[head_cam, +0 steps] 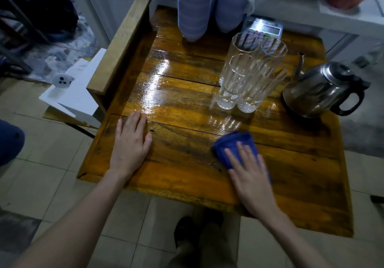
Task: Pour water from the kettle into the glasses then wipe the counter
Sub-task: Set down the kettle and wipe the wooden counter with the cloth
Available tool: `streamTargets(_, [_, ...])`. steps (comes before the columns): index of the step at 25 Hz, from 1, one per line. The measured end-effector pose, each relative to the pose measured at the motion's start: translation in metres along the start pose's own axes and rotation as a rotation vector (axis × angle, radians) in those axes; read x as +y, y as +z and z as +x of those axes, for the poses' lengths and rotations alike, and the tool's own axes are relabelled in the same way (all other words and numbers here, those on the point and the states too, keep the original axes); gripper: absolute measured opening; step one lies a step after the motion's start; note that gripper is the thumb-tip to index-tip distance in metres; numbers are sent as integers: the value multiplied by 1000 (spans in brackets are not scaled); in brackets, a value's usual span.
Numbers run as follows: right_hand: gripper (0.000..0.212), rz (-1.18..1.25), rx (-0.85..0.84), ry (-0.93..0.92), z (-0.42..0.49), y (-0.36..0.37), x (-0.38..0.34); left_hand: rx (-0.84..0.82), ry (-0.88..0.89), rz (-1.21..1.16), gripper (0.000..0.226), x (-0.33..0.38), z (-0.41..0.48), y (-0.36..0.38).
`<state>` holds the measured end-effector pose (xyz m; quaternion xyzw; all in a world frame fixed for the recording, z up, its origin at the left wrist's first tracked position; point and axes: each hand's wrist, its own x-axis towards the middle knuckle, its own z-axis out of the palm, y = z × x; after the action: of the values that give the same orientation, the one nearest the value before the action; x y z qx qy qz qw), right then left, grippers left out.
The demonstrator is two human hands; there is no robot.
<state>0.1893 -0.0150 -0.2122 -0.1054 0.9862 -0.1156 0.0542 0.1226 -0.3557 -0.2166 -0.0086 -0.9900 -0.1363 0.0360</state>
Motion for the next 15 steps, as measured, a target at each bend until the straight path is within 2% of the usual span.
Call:
streamTargets(3, [57,51,30,243,4,-19,60,10,-5,-2,56,0,0,0])
streamTargets(7, [59,33,59,257,36,-16,57,15,-4,-6,56,1,0,0])
streamTargets(9, [58,14,35,177,51,-13,27,19,-8,-12,55,-1,-1,-1])
streamTargets(15, [55,-34,-115,-328,56,17,-107,33,-55,-125,47,-2,-1,-7])
